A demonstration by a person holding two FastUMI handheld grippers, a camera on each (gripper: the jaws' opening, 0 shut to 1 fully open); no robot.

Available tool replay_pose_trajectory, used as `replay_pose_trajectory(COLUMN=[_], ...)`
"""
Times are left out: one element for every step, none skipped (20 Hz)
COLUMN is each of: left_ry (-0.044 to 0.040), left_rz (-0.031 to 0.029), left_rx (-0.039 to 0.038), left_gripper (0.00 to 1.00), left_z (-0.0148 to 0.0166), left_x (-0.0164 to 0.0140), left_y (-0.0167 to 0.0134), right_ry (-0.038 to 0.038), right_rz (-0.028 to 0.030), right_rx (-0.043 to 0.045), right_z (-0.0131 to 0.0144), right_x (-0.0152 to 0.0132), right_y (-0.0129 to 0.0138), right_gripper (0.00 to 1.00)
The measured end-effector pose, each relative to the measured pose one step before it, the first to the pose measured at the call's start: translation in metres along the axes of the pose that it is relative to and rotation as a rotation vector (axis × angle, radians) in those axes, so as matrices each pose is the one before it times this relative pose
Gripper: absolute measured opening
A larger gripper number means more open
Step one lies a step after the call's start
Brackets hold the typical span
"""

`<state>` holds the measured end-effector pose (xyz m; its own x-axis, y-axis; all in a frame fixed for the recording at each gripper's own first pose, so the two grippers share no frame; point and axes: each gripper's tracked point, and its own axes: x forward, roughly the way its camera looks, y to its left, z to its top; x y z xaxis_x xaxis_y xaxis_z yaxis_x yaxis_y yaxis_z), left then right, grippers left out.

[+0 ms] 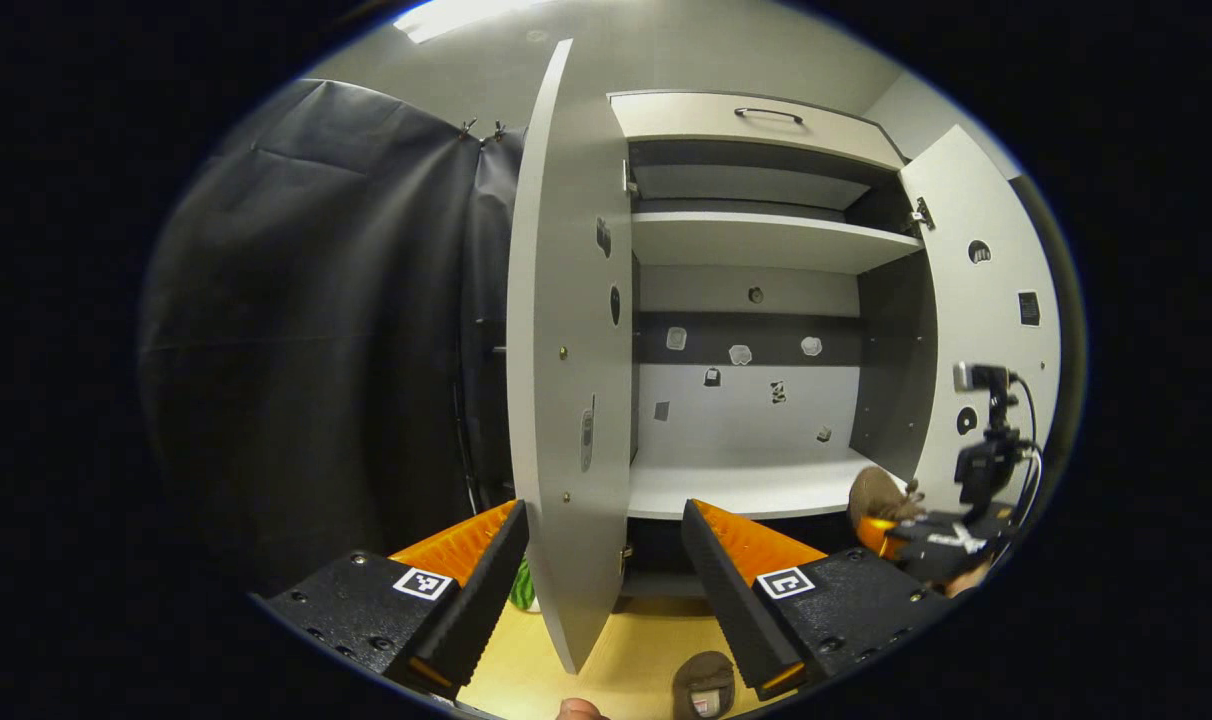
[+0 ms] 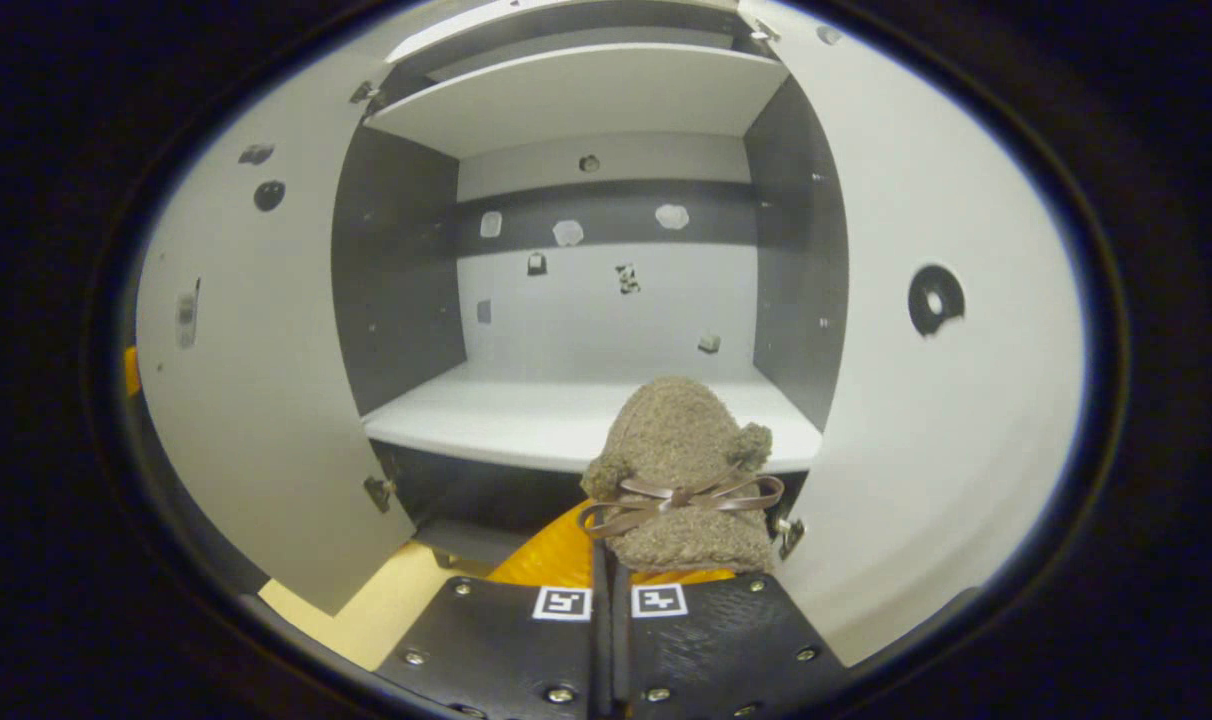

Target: Grab one shoe with the right hand and put it into the shoe cabinet, grab the other shoe with the left hand and put it into the shoe cabinet; then close the right door with the right hand and the left door with the left hand.

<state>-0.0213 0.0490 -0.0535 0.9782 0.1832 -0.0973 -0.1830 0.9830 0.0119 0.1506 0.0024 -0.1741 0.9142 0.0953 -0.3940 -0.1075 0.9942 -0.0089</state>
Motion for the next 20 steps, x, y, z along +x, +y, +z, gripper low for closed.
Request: replay_pose_trajectory(left_ry=[-0.00113,0.00151,0.00108,-0.00003,0.00258,0.00750,0.00658,0.00561,0.00703,0.01026,0.00559,0.00450,0.00788,0.01050,0.00796,0.00763,0.00443,0.00291,0.00246,0.00224], left_rz=[0.00277,-0.00413,-0.00101,0.00725,0.00702,0.00777,0.00527,0.00525,-0.00060,-0.00871,0.00433,0.00744,0.00761,0.00723,0.00160,0.00221,0.00028,0.00173,0.00490,0.00696], left_rx=[-0.00282,-0.00192,0.00364,0.00767,0.00575,0.00353,-0.00137,-0.00379,-0.00345,0.00163,0.00504,0.00506,0.00175,-0.00471,-0.00850,-0.00910,-0.00667,-0.00201,0.00361,0.00632], left_gripper=[0.95,0.94,0.94,0.95,0.95,0.95,0.95,0.95,0.94,0.95,0.94,0.95,0.95,0.94,0.94,0.95,0.95,0.95,0.95,0.95], left_z=[0.00032,-0.00138,-0.00070,-0.00086,-0.00106,-0.00275,-0.00217,-0.00210,-0.00283,-0.00255,-0.00198,-0.00132,-0.00255,-0.00317,-0.00282,-0.00193,-0.00215,-0.00015,-0.00044,-0.00079], left_x=[0.00001,-0.00051,-0.00078,0.00002,0.00040,-0.00162,-0.00020,0.00035,0.00044,-0.00007,-0.00075,0.00023,-0.00005,-0.00016,-0.00117,-0.00086,0.00012,-0.00026,-0.00070,-0.00030], left_y=[0.00103,0.00039,0.00007,0.00252,0.00182,0.00194,0.00112,0.00085,-0.00031,-0.00151,0.00121,0.00170,0.00114,0.00114,-0.00072,-0.00017,-0.00037,-0.00008,0.00049,0.00180], right_ry=[-0.01610,-0.00491,-0.00977,-0.00789,-0.00591,-0.00023,0.00318,0.00062,-0.00177,-0.01257,-0.00612,0.00507,0.00542,0.00368,0.00259,0.00716,0.01682,0.01227,0.00705,0.00894], right_rz=[-0.00313,0.00067,-0.00010,-0.00242,-0.00805,-0.00836,-0.00953,-0.00907,-0.01199,-0.01523,-0.01295,-0.00494,0.00035,0.00233,-0.00414,-0.00712,-0.00477,0.00210,0.00213,-0.00507], right_rx=[-0.01682,-0.01100,-0.00021,-0.00424,-0.00725,-0.01202,-0.00893,-0.00192,-0.00341,-0.00401,-0.00785,-0.01118,-0.00634,-0.00176,0.00021,-0.00392,-0.00336,0.00132,0.00002,-0.00136], right_z=[0.01338,0.01115,0.01163,0.01046,0.00885,0.00610,0.00529,0.00442,0.00506,0.00531,0.00344,0.00198,0.00131,0.00168,0.00108,-0.00230,-0.00381,-0.00439,-0.00276,-0.00307], right_x=[0.00857,0.01042,0.01091,0.01202,0.01374,0.01402,0.01500,0.01397,0.01332,0.01411,0.01153,0.01177,0.01056,0.00968,0.00963,0.00715,0.00702,0.00451,0.00430,0.00149], right_y=[-0.00218,-0.00177,-0.00166,-0.00227,-0.00306,-0.00308,-0.00343,-0.00296,-0.00243,-0.00451,-0.00203,-0.00108,0.00079,0.00115,-0.00102,-0.00186,-0.00129,0.00157,0.00084,-0.00054], right_gripper=[0.00,0.01,0.01,0.01,0.01,0.01,0.00,0.01,0.01,0.01,0.01,0.00,0.01,0.01,0.01,0.01,0.01,0.01,0.01,0.01])
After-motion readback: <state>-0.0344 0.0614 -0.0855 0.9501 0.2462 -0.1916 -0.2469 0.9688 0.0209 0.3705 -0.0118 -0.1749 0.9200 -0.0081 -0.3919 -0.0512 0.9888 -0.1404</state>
